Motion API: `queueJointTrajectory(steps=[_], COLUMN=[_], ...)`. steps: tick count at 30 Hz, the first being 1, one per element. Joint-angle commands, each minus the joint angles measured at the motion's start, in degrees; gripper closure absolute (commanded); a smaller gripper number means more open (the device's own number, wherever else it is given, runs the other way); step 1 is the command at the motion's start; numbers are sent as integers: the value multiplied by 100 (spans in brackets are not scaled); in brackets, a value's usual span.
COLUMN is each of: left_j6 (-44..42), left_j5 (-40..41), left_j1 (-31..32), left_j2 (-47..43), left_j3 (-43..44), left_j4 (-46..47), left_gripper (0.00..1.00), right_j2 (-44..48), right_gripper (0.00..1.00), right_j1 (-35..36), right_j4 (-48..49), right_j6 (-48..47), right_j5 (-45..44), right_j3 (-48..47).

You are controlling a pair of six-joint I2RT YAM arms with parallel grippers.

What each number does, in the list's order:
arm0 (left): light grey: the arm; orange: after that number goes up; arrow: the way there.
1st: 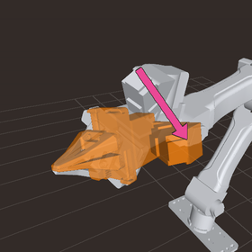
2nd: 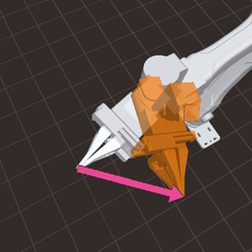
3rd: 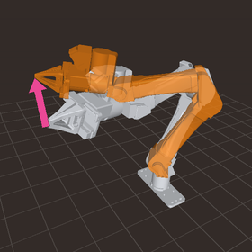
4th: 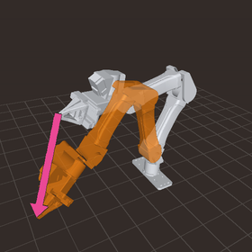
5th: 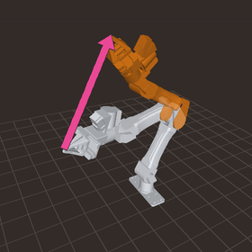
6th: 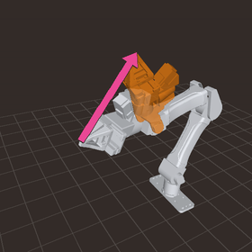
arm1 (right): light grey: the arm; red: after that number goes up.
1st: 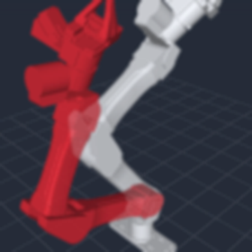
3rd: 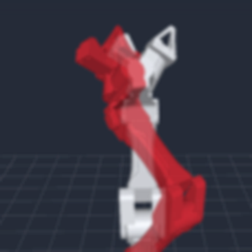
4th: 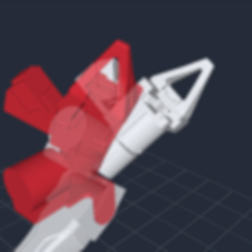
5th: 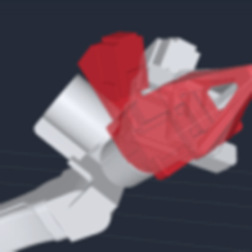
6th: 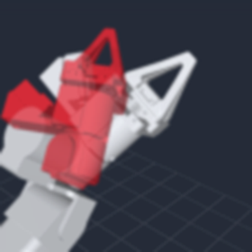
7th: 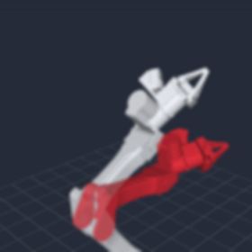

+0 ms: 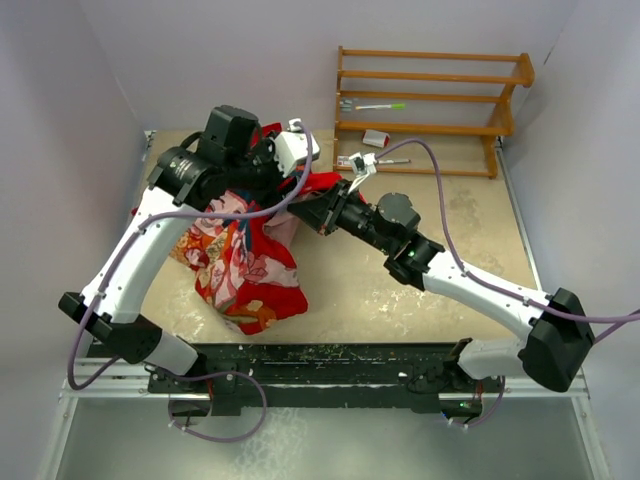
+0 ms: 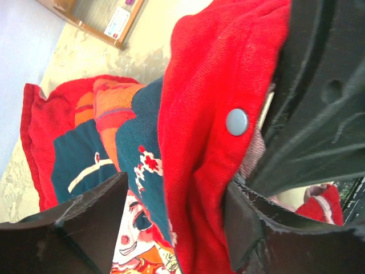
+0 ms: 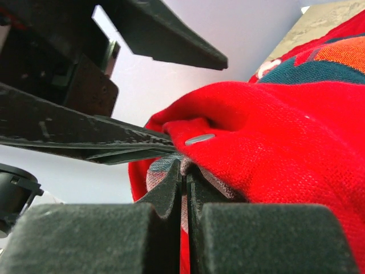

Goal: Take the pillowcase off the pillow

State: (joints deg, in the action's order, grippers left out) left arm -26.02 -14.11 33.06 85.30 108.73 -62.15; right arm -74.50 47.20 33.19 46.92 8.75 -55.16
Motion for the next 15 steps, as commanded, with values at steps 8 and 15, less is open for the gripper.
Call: queueJointTrajectory(steps=[8, 15], left_j6=[-45, -24], left_j5=[1070, 1759], left_j1=[-19, -19], left_j2=[-114, -220], left_j3=[-440, -357], left_j4=[829, 1134], left_gripper=[78, 100], right_j2=[428, 632], right_gripper=[100, 100], right_j1=[26, 26], right_j4=[838, -205], right_j6=[-43, -7], right_j5=[-37, -640], right_j3=[-63, 20])
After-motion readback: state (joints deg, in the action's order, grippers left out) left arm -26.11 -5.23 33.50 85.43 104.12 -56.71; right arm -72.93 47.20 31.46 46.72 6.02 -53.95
